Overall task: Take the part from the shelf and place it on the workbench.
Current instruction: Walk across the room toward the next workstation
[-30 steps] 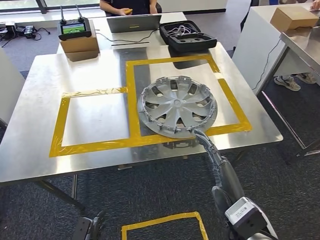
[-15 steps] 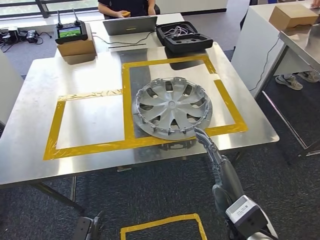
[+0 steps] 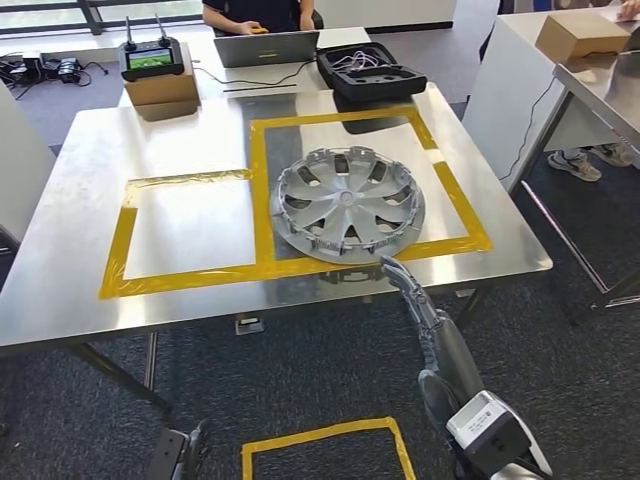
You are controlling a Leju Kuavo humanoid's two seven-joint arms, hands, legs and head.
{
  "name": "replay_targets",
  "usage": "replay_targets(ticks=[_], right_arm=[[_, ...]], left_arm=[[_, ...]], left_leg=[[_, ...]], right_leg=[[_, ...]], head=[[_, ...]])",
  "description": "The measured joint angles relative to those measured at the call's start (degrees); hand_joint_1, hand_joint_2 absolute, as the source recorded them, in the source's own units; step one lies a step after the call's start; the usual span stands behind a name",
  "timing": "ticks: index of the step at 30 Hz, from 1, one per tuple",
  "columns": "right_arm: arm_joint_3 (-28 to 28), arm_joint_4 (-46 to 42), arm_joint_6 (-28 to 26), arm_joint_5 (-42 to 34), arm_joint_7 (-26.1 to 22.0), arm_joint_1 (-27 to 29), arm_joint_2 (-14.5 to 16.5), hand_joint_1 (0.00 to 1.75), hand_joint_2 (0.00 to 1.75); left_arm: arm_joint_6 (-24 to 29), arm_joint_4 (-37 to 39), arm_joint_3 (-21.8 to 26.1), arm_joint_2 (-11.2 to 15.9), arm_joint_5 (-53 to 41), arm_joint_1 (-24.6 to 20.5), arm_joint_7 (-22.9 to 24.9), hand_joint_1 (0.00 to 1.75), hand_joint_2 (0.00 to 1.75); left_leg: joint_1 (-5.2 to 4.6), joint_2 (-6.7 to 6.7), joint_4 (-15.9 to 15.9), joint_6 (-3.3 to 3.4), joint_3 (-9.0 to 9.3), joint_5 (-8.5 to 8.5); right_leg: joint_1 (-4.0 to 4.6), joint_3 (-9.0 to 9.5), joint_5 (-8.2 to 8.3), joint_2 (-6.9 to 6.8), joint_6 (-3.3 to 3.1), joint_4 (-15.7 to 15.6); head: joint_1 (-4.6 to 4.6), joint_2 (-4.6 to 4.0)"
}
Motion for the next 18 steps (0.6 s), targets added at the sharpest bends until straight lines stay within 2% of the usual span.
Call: replay_targets(ticks=[1, 2, 3, 5, 6, 7, 8, 9, 10, 11, 12, 13, 14, 16, 17, 18], right_arm=[[0.0, 0.0, 0.0, 0.0, 0.0, 0.0, 0.0, 0.0, 0.0], [0.0, 0.0, 0.0, 0.0, 0.0, 0.1, 0.0, 0.0, 0.0], [0.0, 0.0, 0.0, 0.0, 0.0, 0.1, 0.0, 0.0, 0.0], [0.0, 0.0, 0.0, 0.0, 0.0, 0.1, 0.0, 0.0, 0.0], [0.0, 0.0, 0.0, 0.0, 0.1, 0.1, 0.0, 0.0, 0.0], [0.0, 0.0, 0.0, 0.0, 0.1, 0.1, 0.0, 0.0, 0.0], [0.0, 0.0, 0.0, 0.0, 0.1, 0.1, 0.0, 0.0, 0.0], [0.0, 0.0, 0.0, 0.0, 0.1, 0.1, 0.0, 0.0, 0.0], [0.0, 0.0, 0.0, 0.0, 0.1, 0.1, 0.0, 0.0, 0.0], [0.0, 0.0, 0.0, 0.0, 0.1, 0.0, 0.0, 0.0, 0.0], [0.0, 0.0, 0.0, 0.1, 0.1, 0.0, 0.0, 0.0, 0.0], [0.0, 0.0, -0.1, 0.2, 0.1, 0.0, 0.0, 0.0, 0.0], [0.0, -0.1, -0.2, 0.4, 0.3, 0.0, 0.0, 0.0, 0.0], [0.0, -0.1, -0.6, 1.0, 0.6, 0.0, 0.1, 0.0, 0.0], [0.0, 0.0, -0.7, 1.3, 0.9, 0.0, 0.2, 0.0, 0.0], [0.0, 0.0, -0.8, 1.5, 1.0, 0.0, 0.2, 0.0, 0.0]], left_arm=[[0.0, 0.0, 0.0, 0.0, 0.0, 0.0, 0.0, 0.0, 0.0], [0.0, -0.1, 0.0, 0.0, -0.1, 0.0, 0.0, 0.0, 0.0], [0.0, -0.1, 0.0, 0.0, -0.1, 0.0, 0.0, 0.0, 0.0], [0.0, -0.1, 0.0, 0.0, -0.3, 0.0, 0.0, 0.0, 0.0], [0.0, -0.1, 0.0, 0.0, -0.4, 0.1, 0.0, 0.0, 0.0], [0.0, -0.1, 0.0, 0.0, -0.5, 0.1, 0.0, 0.0, 0.0], [0.0, -0.1, 0.1, 0.0, -0.5, 0.1, 0.0, 0.0, 0.0], [0.0, -0.1, 0.1, 0.0, -0.5, 0.1, 0.0, 0.0, 0.0], [0.0, -0.1, 0.1, 0.0, -0.5, 0.1, 0.0, 0.0, 0.0], [0.0, -0.2, 0.1, 0.0, -0.5, 0.1, 0.0, 0.0, 0.0], [0.0, -0.2, 0.2, -0.1, -0.5, 0.1, 0.0, 0.0, 0.0], [0.0, -0.2, 0.2, -0.1, -0.6, 0.1, 0.0, 0.0, 0.0], [0.0, -0.2, 0.3, -0.1, -0.6, 0.0, 0.0, 0.0, 0.0], [0.0, -0.2, 0.3, -0.1, -0.8, 0.1, 0.0, 0.0, 0.0], [0.0, -0.2, 0.4, 0.0, -0.9, 0.1, 0.0, 0.0, 0.0], [0.0, -0.2, 0.4, 0.0, -1.0, 0.1, 0.0, 0.0, 0.0]], left_leg=[[0.06, 0.1, -0.1, 0.52, -0.34, 0.34], [0.12, 0.2, -0.2, 1.03, -0.78, 0.84], [0.2, 0.32, -0.3, 1.46, -1.36, 1.39], [0.11, 0.49, -0.3, 1.9, -2.71, 2.42], [0.01, 0.58, -0.2, 1.99, -3.41, 2.93], [-0.11, 0.65, -0.2, 2.05, -4.07, 3.43], [-0.22, 0.71, -0.1, 2.06, -4.71, 3.9], [-0.31, 0.73, 0.0, 2.02, -5.28, 4.32], [-0.37, 0.73, 0.2, 1.95, -5.74, 4.7], [-0.47, 0.72, 0.3, 1.79, -6.13, 5.06], [-0.5, 0.71, 0.3, 1.54, -6.35, 5.42], [-0.48, 0.7, 0.4, 1.23, -6.47, 5.78], [-0.45, 0.7, 0.3, 0.86, -6.55, 6.16], [-0.42, 0.63, 0.3, 0.16, -6.78, 6.55], [-0.41, 0.55, 0.9, -0.2, -7.16, 5.75], [-0.34, 0.47, 2.6, -0.56, -7.85, 3.98]], right_leg=[[-0.06, -0.23, -0.23, 0.02, 0.33, 0.2], [-0.11, -0.72, -1.47, 0.03, 0.59, 1.1], [-0.15, -1.55, -3.67, 0.04, 0.78, 3.3], [-0.09, -3.71, -9.2, 0.03, 0.99, 10.2], [-0.03, -4.41, -10.88, 0.03, 1.02, 13.4], [0.06, -4.34, -11.28, 0.03, 0.97, 15.3], [0.17, -3.21, -10.49, 0.03, 0.82, 15.1], [0.32, -0.99, -8.97, 0.03, 0.56, 12.7], [0.52, 2.02, -7.59, 0.03, 0.16, 8.8], [0.77, 5.01, -6.95, 0.01, -0.3, 4.4], [1.03, 7.16, -6.76, 0.0, -0.69, 1.1], [1.26, 8.32, -6.98, -0.01, -1.03, -1.0], [1.46, 8.53, -7.09, -0.01, -1.32, -1.7], [1.31, 7.99, -6.24, -0.06, -1.94, -2.0], [1.12, 7.57, -5.69, -0.11, -2.32, -2.2], [0.88, 7.03, -5.07, -0.17, -2.6, -2.3]], head=[[0.02, 0.0], [0.06, -0.01], [0.1, -0.01], [0.19, -0.01], [0.19, -0.01], [0.2, -0.01], [0.2, -0.01], [0.2, -0.01], [0.21, -0.01], [0.2, -0.01], [0.2, -0.01], [0.21, -0.01], [0.2, -0.01], [0.2, -0.01], [0.19, -0.01], [0.18, -0.01]])
